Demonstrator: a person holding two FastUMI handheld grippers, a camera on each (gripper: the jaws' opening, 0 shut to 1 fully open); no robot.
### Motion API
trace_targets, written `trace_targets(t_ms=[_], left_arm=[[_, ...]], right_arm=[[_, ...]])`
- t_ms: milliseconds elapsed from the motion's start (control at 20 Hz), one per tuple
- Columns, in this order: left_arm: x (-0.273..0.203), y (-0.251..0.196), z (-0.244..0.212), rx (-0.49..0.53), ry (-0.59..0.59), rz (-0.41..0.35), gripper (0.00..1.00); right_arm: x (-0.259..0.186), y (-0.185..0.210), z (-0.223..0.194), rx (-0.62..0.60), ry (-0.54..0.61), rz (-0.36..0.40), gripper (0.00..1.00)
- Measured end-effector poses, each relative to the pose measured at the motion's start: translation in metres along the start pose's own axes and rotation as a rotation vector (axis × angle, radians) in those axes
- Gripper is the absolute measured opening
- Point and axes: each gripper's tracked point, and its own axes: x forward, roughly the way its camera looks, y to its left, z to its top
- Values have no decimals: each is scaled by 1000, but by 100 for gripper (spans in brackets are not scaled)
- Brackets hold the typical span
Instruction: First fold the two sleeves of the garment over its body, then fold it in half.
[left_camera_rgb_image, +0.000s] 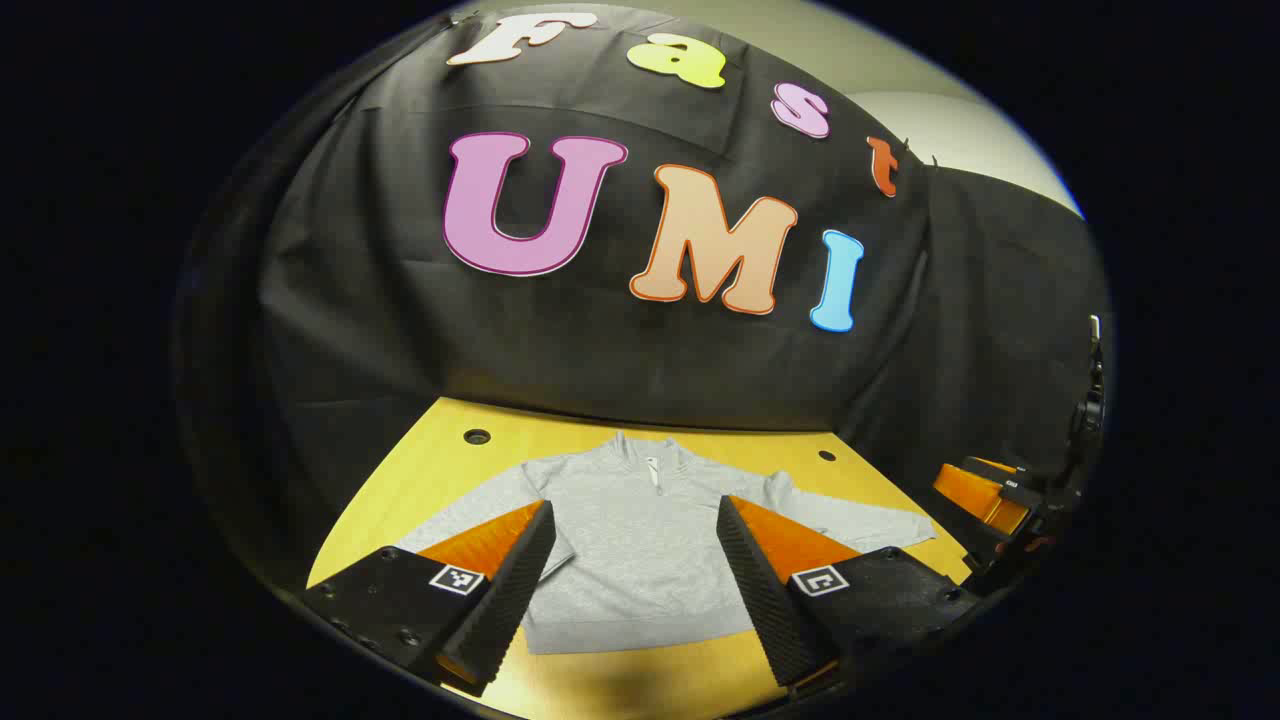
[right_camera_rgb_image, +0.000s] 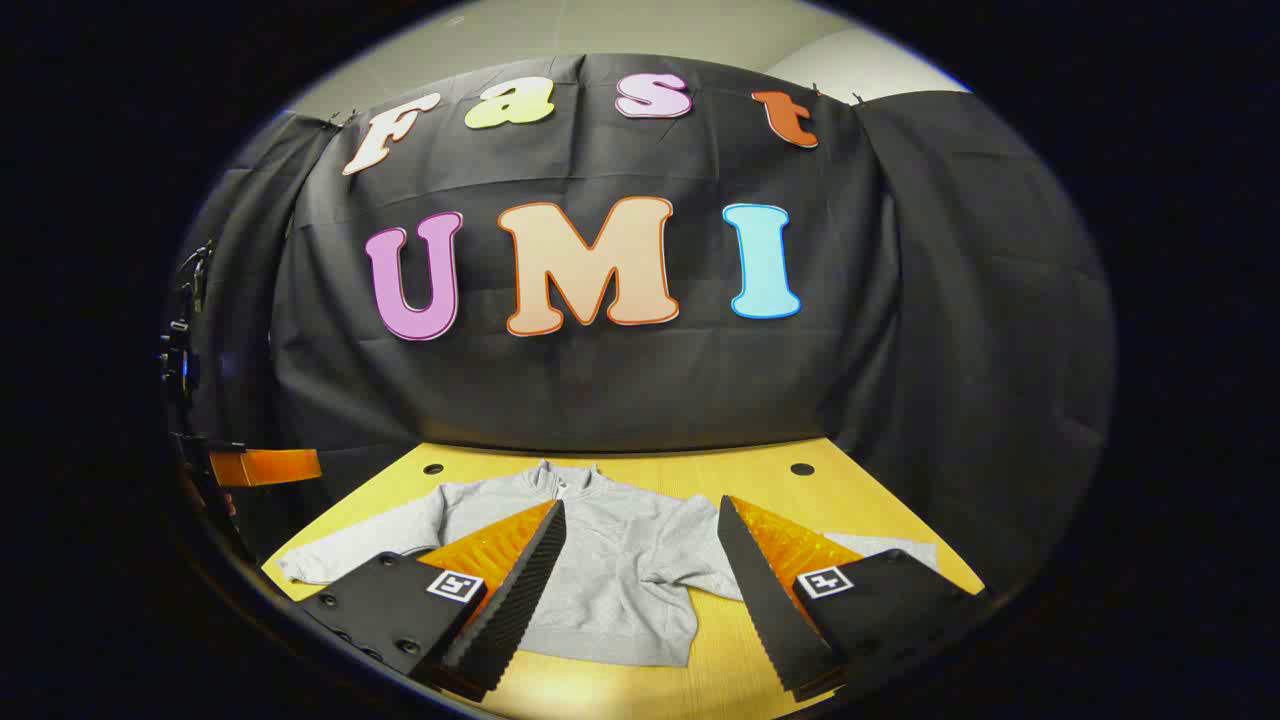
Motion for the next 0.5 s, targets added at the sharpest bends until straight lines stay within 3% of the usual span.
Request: trace_targets(t_ms=[500], left_arm=[[-6,9,-15,54,35,39,95]], right_arm=[[-10,-24,-14,25,31,-44,98]])
